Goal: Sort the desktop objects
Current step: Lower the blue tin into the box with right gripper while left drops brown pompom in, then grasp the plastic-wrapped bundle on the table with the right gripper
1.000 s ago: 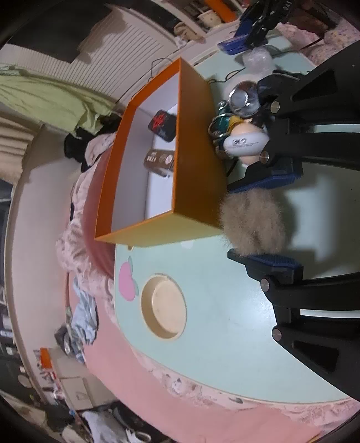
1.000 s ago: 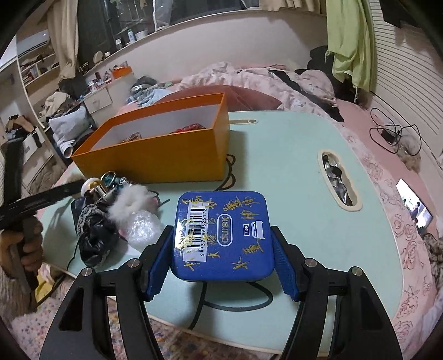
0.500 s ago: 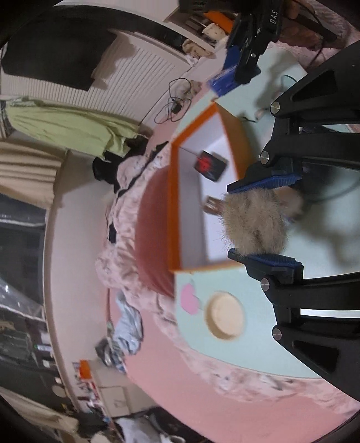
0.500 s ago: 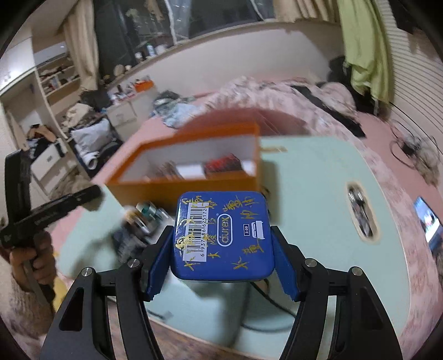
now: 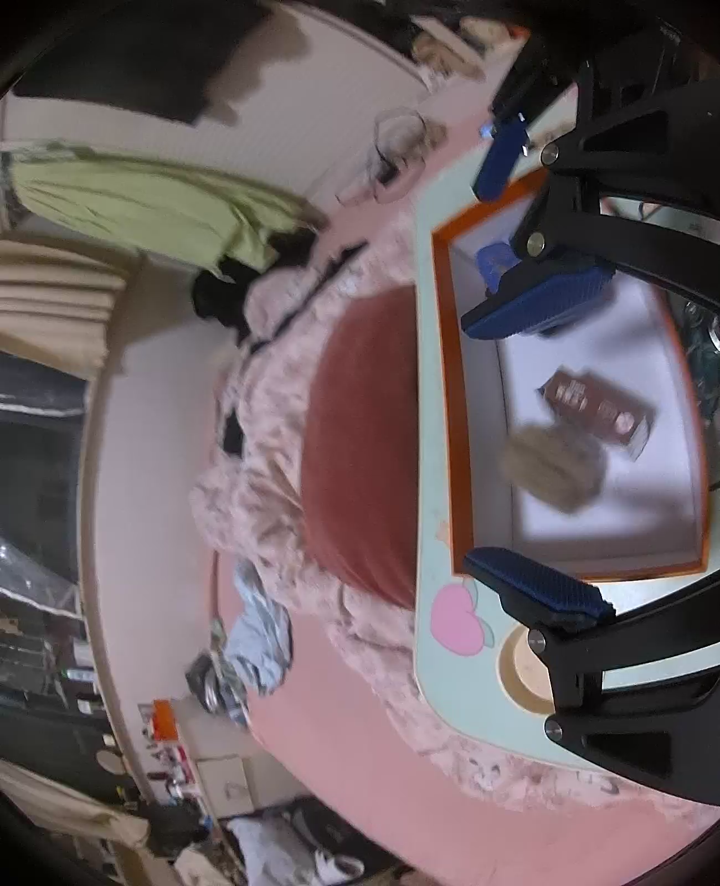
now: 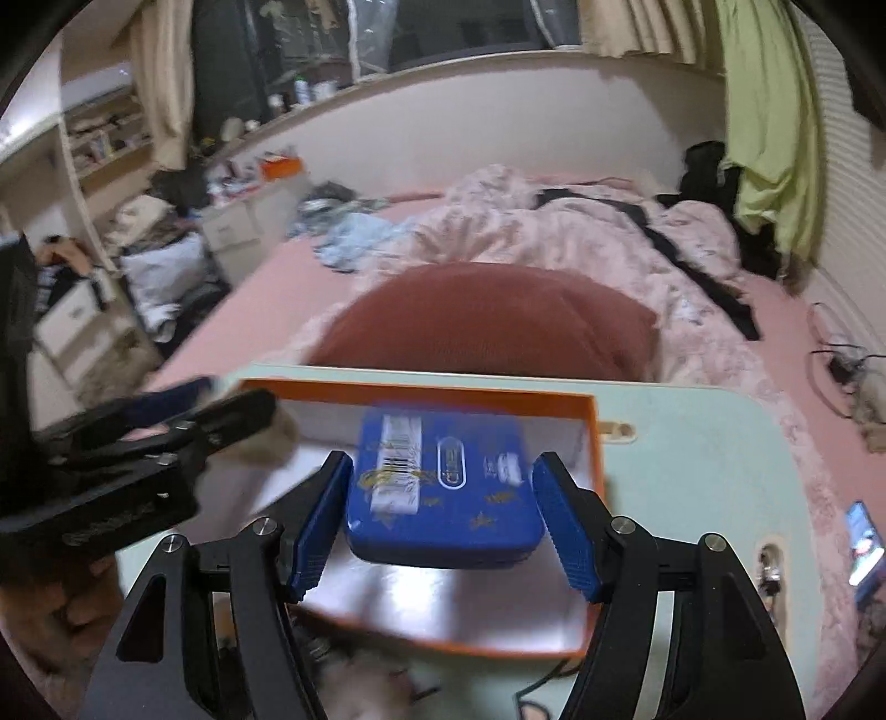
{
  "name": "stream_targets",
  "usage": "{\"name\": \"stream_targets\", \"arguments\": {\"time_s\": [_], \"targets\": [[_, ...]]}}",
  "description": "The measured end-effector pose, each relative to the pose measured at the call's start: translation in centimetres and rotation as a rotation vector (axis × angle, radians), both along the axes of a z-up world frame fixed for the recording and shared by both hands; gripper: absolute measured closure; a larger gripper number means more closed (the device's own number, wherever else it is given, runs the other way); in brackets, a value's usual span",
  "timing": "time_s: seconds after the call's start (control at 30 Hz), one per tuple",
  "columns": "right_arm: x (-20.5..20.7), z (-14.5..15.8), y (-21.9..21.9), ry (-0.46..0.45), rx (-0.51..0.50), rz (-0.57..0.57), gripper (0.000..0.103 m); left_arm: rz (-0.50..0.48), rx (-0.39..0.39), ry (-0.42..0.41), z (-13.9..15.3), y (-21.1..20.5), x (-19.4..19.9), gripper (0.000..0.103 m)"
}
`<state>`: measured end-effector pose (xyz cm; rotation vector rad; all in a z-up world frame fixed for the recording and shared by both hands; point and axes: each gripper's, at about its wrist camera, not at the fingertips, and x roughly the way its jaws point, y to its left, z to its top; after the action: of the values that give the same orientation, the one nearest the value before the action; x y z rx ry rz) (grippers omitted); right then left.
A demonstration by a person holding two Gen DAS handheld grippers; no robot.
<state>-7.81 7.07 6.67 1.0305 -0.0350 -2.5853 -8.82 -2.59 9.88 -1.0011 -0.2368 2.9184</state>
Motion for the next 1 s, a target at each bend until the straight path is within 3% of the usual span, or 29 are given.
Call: {"name": "stream_targets", "arguments": {"time_s": [0.1, 0.2, 0.4, 0.53, 0.73, 0.87, 0.9, 1.0], "targets": [[2.1, 0.5, 0.6, 0.039, -0.020, 0.007, 0.027, 0.015, 0.001, 0.041, 0.4, -0.5, 2.2, 0.007], [4.3, 1.6, 1.2, 0.082, -0.024, 0.011, 0.025, -0.006, -0.018, 0.035, 0.2, -0.4, 4.1, 0.007], [8.7, 1.9, 2.9, 0.070, -0.043, 0.062, 0.025, -0.079, -0.077, -0.018, -2.3, -0.4, 9.2, 0.006], [11.7, 0.0, 4.5, 0.031, -0.030, 0.086, 0.025, -0.073, -0.133, -0.055, -5.4, -1.5, 12.3, 0.005], [15.1, -3.6, 6.6, -0.010, 0.007, 0.072, 0.025, -0.039, -0.067, -0.142, -9.3, -2.8, 13.0, 0.005], [14.9, -5.4, 6.6, -0.032, 0.060, 0.032, 0.025, -0.001, -0.196, -0.132, -10.3, -0.6, 12.5, 0.000], [14.3, -6.2, 6.5, -0.069, 0.063, 0.028, 0.024, -0.016, -0.186, -0.110, -10.3, -0.3, 12.6, 0.000], [13.4, -7.1, 5.7, -0.050, 0.165, -0.025, 0.011, -0.026, -0.186, -0.097, -10.4, -0.1, 12.8, 0.000]]}}
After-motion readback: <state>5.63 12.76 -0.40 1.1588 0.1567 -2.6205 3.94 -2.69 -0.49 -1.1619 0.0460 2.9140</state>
